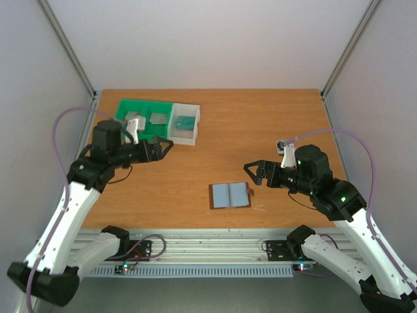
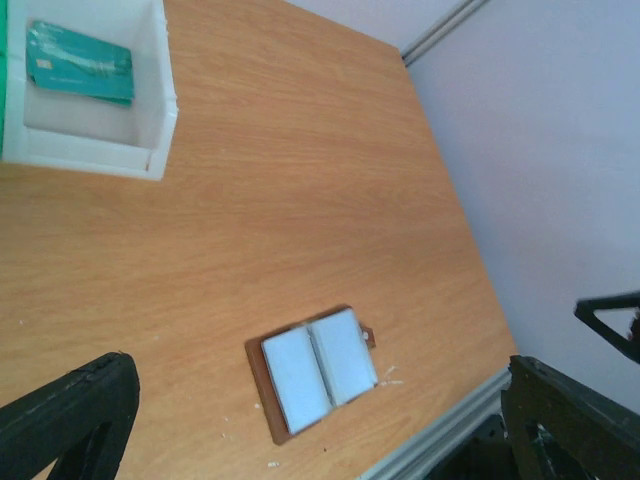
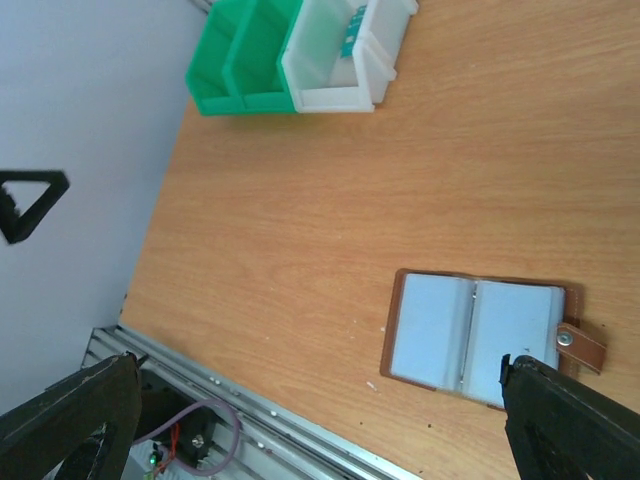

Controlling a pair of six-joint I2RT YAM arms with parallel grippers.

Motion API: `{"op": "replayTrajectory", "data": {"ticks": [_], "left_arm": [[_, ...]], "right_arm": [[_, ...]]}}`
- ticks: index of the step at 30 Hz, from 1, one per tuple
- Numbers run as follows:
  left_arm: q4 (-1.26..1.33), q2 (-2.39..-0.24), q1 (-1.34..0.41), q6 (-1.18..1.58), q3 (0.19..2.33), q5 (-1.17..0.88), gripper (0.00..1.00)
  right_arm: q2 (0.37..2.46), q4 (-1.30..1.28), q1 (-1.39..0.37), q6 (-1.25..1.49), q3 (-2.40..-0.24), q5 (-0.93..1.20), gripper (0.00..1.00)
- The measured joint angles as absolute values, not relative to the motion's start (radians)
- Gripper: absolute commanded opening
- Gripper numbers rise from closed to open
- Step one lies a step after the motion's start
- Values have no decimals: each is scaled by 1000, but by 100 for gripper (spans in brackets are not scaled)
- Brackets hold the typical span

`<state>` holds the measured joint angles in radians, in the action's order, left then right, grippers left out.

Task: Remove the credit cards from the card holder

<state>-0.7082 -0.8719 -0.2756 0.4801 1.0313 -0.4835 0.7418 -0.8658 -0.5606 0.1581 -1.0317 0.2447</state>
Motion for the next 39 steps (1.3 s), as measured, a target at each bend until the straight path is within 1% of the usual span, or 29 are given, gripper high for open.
{"op": "replayTrajectory", "data": {"ticks": [5, 12, 16, 18, 21, 25, 30, 35, 39], "left_arm": [[-710, -754, -276, 503, 937, -514, 99], [-714, -726, -276, 505, 834, -533, 99], [-718, -736, -276, 505, 804, -529, 99], [-730, -730, -276, 501, 800, -506, 99], [-741, -707, -276, 496, 790, -473, 99], [-748, -691, -276, 491, 779, -455, 99], [-782, -682, -276, 478, 784, -435, 99], [-816, -601, -276, 463, 791, -418, 99], [-823, -525, -276, 463, 791, -397, 99]], "right_arm": [[754, -877, -560, 141, -1033, 216, 98], [772, -882, -560, 95, -1002, 184, 98], [815, -879, -561, 102, -945, 187, 87], [871, -876, -568, 114, -927, 188, 86], [986, -862, -619, 127, -910, 164, 87], [1118, -850, -759, 141, -912, 56, 89], [1347, -816, -922, 166, -954, -83, 91], [1556, -779, -987, 196, -1013, -173, 92], [1647, -763, -1003, 209, -1037, -208, 93]]}}
